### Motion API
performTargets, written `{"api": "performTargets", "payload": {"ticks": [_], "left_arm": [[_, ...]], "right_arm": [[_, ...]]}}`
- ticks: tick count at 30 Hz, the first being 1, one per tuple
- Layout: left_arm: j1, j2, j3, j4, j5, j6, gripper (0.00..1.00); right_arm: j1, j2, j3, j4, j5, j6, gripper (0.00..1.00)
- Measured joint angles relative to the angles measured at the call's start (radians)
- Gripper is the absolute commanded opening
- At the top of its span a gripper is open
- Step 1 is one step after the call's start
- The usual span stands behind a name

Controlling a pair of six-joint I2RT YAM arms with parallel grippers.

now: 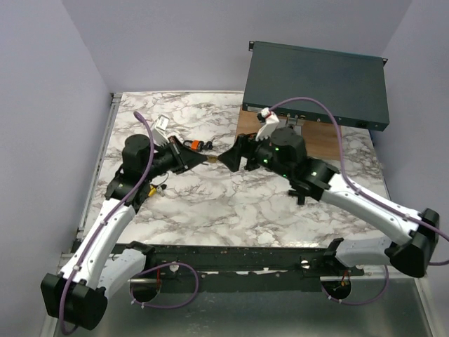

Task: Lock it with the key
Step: Pick up the lock from the center of the board.

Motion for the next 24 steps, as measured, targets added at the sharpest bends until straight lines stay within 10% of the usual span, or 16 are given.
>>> {"api": "performTargets", "payload": {"ticks": [9, 24], "left_arm": [[-0.002, -0.142, 0.325, -0.129, 0.165, 0.093, 0.0], [-0.084, -0.177, 0.478, -0.124, 0.279, -0.022, 0.0]], "right_arm": [[0.0, -0.28, -0.002, 0.148, -0.268, -0.209, 0.84], [0.0, -0.124, 0.166, 0.307, -0.7, -0.226, 0.68]]}}
